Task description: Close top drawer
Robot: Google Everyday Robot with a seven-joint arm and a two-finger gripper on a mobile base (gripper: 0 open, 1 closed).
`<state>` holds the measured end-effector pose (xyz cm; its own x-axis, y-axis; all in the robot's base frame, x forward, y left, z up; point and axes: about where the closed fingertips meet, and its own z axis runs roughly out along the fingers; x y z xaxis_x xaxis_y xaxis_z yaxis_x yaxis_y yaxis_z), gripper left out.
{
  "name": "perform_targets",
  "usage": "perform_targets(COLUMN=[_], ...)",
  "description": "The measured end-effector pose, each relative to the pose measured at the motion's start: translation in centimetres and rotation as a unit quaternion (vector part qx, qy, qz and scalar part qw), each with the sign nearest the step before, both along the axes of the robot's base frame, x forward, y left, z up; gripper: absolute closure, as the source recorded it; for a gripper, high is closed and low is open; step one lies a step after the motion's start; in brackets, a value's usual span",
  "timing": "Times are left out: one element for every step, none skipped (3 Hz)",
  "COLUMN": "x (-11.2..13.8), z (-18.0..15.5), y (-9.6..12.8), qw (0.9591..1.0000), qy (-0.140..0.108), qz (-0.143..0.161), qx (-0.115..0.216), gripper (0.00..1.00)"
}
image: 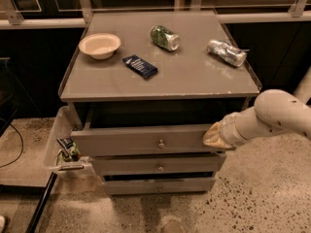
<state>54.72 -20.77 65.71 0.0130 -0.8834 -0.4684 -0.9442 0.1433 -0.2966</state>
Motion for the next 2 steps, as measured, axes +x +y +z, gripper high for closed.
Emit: perform_targets(x=[0.0, 0.0], z=[0.0, -0.01], y=[0.0, 0.01], qw=[1.0, 1.0], qy=[0.0, 0.0], qz=[0.0, 0.0], qx=[0.0, 0.0], gripper=[0.64, 0.41])
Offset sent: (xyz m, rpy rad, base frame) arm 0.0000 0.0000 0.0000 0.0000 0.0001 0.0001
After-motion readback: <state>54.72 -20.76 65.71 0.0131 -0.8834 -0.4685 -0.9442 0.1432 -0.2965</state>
